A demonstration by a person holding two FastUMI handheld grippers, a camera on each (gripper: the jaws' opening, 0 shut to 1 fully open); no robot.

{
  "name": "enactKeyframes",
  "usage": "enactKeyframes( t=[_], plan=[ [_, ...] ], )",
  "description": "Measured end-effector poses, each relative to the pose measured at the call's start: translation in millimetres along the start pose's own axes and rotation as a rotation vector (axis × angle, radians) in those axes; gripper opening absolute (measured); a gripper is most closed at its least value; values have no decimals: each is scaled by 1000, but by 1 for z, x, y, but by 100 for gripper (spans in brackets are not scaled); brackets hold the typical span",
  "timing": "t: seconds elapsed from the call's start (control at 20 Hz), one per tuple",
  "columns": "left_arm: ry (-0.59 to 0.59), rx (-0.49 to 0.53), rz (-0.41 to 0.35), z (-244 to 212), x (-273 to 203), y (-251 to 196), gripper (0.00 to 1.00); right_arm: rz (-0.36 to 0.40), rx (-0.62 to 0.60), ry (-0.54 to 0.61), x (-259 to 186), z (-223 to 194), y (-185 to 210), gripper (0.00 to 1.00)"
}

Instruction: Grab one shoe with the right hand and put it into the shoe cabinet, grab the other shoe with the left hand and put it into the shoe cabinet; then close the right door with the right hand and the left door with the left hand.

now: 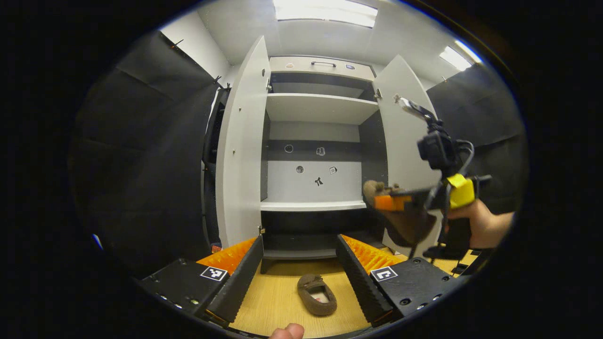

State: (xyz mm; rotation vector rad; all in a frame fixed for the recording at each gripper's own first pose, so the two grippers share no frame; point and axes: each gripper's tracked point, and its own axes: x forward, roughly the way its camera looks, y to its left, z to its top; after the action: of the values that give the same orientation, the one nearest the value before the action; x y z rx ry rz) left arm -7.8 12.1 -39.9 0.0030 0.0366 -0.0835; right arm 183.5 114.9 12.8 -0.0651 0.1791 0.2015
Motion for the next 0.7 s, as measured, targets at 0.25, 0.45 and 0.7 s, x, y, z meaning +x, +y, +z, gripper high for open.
enactKeyframes(
  t=[0.25,0.45,0.7],
  plan=[
    [15,-35,-28,-6,3,-9,95,-52,-97,-8,101,86,-17,4],
    [17,-40,5,-7,8,6,94,-74,-133,98,184,103,-23,4],
    [22,-48,73,-10,9,31,95,-151,-142,293,251,54,-45,4]
  ],
)
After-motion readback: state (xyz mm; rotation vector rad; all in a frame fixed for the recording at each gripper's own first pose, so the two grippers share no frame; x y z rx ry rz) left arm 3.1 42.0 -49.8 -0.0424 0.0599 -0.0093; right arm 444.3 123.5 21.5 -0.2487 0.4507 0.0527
